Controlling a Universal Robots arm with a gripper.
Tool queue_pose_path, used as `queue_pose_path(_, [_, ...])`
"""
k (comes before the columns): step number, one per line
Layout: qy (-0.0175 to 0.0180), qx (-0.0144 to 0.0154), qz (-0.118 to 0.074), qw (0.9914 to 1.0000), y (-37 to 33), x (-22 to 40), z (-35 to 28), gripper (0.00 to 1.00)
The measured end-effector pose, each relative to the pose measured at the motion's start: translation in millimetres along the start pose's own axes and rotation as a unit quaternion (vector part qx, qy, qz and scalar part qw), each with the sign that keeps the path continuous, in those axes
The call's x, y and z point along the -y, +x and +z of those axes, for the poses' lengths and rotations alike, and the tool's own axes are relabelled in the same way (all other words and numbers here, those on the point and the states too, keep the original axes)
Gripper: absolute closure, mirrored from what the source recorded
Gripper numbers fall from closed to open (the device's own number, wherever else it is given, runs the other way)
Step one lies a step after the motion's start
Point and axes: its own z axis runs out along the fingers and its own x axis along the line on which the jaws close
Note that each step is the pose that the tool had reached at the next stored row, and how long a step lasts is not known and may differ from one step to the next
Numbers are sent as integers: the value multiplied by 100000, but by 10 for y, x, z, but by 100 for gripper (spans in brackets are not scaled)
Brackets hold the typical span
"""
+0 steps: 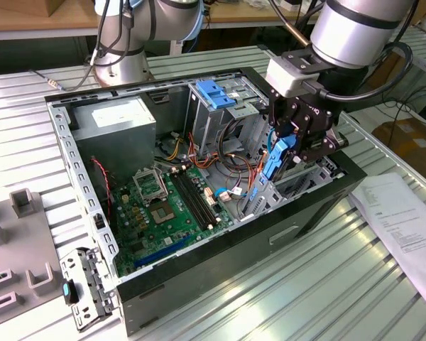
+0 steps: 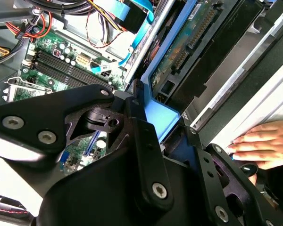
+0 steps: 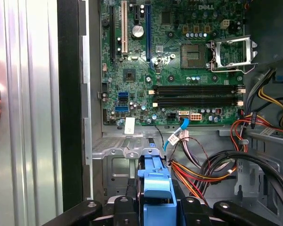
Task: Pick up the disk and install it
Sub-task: 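Insert the disk into the insertion slot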
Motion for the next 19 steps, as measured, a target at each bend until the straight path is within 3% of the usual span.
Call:
queue_pose_path(9, [2, 19, 2, 100000, 0, 0, 9, 63])
queue_pose_path(13, [0, 3, 2, 100000, 0, -3, 144, 63])
queue_pose_path(19, [-2, 0, 2, 100000, -1, -3, 146, 55])
